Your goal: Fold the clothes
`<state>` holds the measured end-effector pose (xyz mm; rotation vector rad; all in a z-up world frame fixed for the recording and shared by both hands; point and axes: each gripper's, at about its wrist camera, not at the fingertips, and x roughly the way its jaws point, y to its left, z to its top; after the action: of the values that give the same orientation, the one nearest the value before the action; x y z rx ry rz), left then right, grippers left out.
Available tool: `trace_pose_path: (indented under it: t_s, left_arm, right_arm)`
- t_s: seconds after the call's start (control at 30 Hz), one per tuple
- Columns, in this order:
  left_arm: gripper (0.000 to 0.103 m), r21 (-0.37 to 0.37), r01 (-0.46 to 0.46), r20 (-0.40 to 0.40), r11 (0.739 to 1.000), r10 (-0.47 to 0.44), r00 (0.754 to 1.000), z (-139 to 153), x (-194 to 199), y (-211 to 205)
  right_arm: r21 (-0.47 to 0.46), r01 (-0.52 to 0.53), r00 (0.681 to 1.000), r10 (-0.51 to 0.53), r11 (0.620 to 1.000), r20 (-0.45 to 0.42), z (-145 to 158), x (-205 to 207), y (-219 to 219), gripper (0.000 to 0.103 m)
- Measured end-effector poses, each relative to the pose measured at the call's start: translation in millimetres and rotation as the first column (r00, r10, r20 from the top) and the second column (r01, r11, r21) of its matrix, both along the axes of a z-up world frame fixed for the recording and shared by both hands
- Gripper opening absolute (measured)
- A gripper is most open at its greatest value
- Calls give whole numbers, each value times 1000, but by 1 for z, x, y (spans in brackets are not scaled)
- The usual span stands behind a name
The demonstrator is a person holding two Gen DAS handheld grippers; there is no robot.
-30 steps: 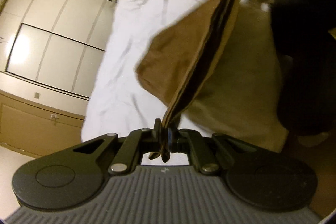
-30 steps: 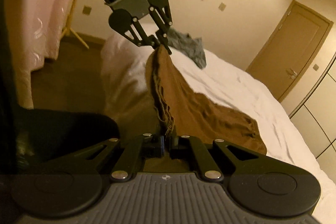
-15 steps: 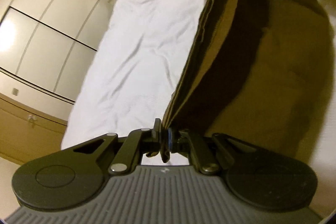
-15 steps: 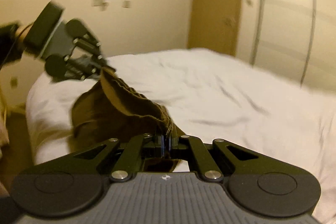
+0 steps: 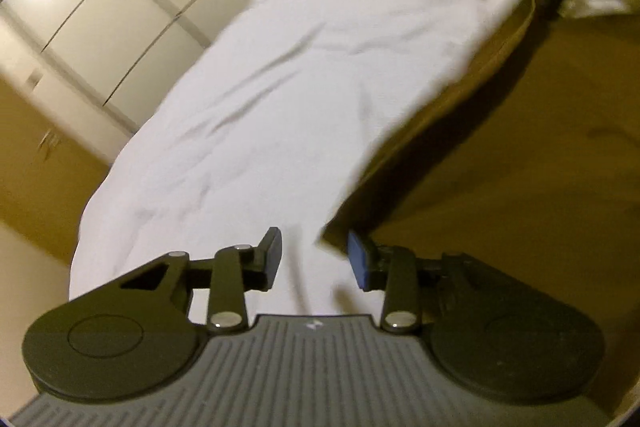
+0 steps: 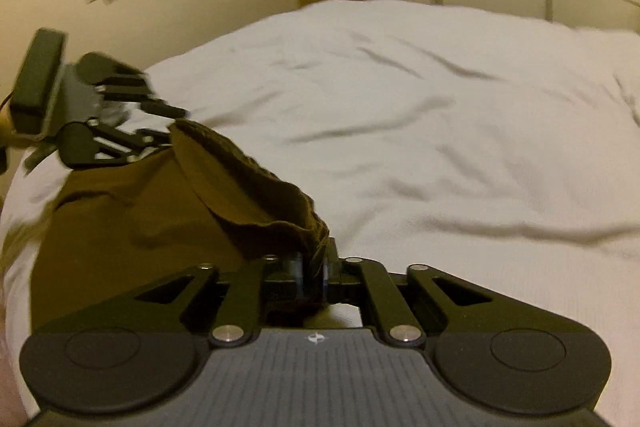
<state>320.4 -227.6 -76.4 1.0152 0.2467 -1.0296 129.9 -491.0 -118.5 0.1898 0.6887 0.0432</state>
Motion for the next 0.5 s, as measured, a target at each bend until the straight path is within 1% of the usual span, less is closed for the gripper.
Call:
trace_pose_path:
  t_s: [0.03,0.07,0.1,0.17,0.23,0.27,0.3,0.33,0.37,0.4,0.43,0.5]
  left_arm:
    - [33,-26,-37,2,999,37,999,7,2,6]
    - [33,-53,-60,-10,997,59,998,14,3,13]
    - [33,-80,-81,-25,994,80,997,21,3,20]
    - [33,-129,-113,-61,985,106,993,34,1,35]
    - [35,-166,-127,-113,978,109,988,43,-10,54]
    - [36,-180,-137,-139,974,113,984,45,-14,61]
    - [41,-195,-149,-178,969,114,977,47,-16,64]
    - [46,-210,-164,-235,964,113,965,47,-18,72]
    - [47,-219,-176,-290,960,108,951,46,-21,81]
    - [47,-228,-193,-348,954,105,932,44,-22,86]
    - [48,-234,-214,-407,948,105,908,42,-22,93]
    - [48,-251,-251,-507,935,94,857,38,-18,104]
  right_arm:
    - [5,31,1000,-31,999,-2,-1,-6,-2,11]
    - [0,58,998,-58,998,2,1,-14,-2,15]
    - [-6,84,996,-84,996,6,3,-23,-2,18]
    - [-17,136,991,-136,991,17,7,-40,-2,18]
    - [-38,153,987,-151,988,52,14,-58,4,20]
    - [-43,148,987,-145,988,66,19,-51,9,21]
    - [-42,138,987,-135,989,82,23,-62,15,23]
    - [-37,124,988,-120,992,95,25,-73,23,25]
    - [-30,111,989,-107,993,106,27,-83,30,31]
    - [1,113,989,-112,994,101,25,-86,32,35]
    - [32,115,988,-118,993,95,23,-89,35,40]
    - [93,120,988,-128,988,84,19,-95,40,40]
